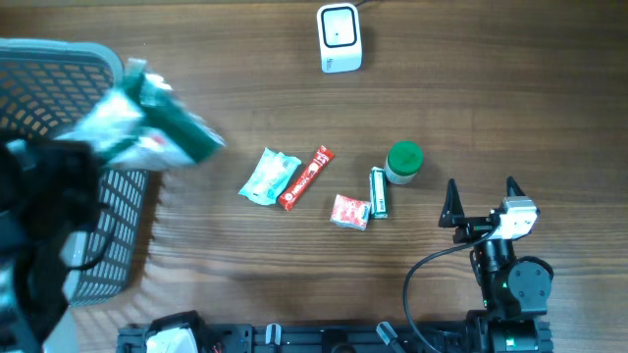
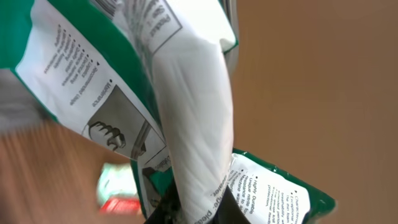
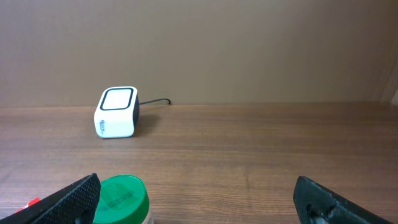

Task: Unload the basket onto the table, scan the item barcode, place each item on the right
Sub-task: 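Reach into the basket and grasp the green-white wipes pack with left gripper, then lay the green-white wipes pack on the table left of the items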

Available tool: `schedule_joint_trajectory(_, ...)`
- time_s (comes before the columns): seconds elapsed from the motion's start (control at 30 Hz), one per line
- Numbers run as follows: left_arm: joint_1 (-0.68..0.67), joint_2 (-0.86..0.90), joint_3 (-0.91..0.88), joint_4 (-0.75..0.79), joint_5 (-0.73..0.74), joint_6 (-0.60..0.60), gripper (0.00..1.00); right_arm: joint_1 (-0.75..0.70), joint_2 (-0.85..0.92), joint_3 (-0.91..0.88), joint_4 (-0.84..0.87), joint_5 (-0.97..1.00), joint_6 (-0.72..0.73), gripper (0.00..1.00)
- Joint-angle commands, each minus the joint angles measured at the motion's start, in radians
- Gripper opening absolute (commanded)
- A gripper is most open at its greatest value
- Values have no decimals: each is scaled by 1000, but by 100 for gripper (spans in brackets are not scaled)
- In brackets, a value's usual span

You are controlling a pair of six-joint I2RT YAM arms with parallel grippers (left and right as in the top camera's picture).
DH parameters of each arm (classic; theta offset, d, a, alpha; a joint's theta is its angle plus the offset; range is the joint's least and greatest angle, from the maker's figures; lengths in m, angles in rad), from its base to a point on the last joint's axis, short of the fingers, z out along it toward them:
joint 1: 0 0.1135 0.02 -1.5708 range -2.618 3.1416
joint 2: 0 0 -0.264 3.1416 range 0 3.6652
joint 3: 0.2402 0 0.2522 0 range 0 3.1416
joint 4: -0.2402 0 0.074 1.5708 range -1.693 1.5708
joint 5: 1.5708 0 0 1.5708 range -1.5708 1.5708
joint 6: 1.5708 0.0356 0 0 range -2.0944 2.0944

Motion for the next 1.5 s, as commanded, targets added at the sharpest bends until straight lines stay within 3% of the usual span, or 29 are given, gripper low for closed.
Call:
schedule_joint_trajectory(0.0, -364, 49, -90, 31, 36, 262, 4, 6, 0, 0, 3, 9, 9, 100)
schedule_joint_trajectory(0.1, -621, 111, -127, 92, 5, 396, 4, 6, 0, 0, 3, 9, 9, 100)
schedule_joint_trajectory(0.23, -921, 269, -163, 84, -200, 516, 4, 6, 0, 0, 3, 9, 10, 100)
schedule_joint_trajectory(0.4, -1117, 501, -212, 84, -329, 532, 4, 6, 0, 0, 3, 9, 9, 100)
schedule_joint_trajectory(0.57, -1151, 647, -301, 161, -357, 531, 4, 6, 0, 0, 3, 9, 9, 100)
schedule_joint_trajectory(0.77, -1098, 653, -473, 408, -359, 527, 4, 6, 0, 0, 3, 9, 8, 100)
schedule_joint_trajectory(0.93, -1055, 650, -480, 446, -360, 528, 6, 6, 0, 0, 3, 9, 9, 100)
schedule_joint_trajectory(1.03, -1023, 640, -480, 445, -369, 528, 26, 6, 0, 0, 3, 9, 9, 100)
schedule_joint_trajectory(1.13, -1005, 590, -478, 446, -414, 527, 68, 6, 0, 0, 3, 9, 9, 100)
schedule_joint_trajectory(1.17, -1004, 564, -475, 448, -455, 527, 90, 6, 0, 0, 3, 9, 9, 100)
schedule_joint_trajectory(1.2, -1004, 531, -472, 450, -506, 527, 98, 6, 0, 0, 3, 9, 9, 100)
schedule_joint_trajectory(1.27, -1004, 468, -459, 455, -599, 528, 100, 6, 0, 0, 3, 9, 9, 100)
schedule_joint_trajectory(1.33, -1004, 373, -438, 510, -788, 528, 100, 6, 0, 0, 3, 9, 9, 100)
schedule_joint_trajectory(1.43, -994, 249, -425, 742, -1043, 557, 100, 6, 0, 0, 3, 9, 9, 100)
schedule_joint_trajectory(1.47, -983, 212, -425, 874, -1075, 632, 100, 6, 0, 0, 3, 9, 9, 100)
